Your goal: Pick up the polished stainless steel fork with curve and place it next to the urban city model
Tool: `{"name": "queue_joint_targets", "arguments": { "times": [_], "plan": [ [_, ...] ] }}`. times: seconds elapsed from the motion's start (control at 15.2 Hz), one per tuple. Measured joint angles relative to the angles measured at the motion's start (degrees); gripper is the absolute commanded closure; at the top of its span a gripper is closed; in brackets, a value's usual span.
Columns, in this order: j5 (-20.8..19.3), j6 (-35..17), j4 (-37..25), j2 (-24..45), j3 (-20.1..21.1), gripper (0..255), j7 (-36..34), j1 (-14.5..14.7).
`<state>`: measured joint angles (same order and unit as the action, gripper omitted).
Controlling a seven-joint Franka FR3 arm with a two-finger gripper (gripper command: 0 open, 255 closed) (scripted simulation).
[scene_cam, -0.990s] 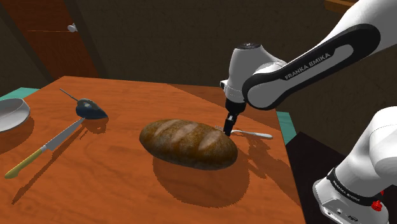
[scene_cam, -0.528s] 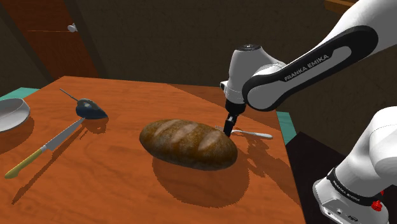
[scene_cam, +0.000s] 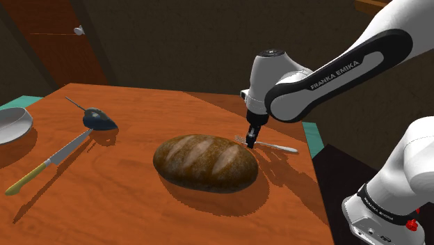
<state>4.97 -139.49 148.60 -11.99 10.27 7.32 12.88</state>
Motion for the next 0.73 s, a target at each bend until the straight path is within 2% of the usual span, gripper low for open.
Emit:
{"name": "queue_joint_targets", "arguments": {
  "times": [0.26,0.73],
  "plan": [
    [0.09,0.49,-0.08,-0.28,0.0,255,0.1,0.1],
    [0.4,6.42,-2.06,-4.01,-0.35,255,0.42,0.24]
  ]
}}
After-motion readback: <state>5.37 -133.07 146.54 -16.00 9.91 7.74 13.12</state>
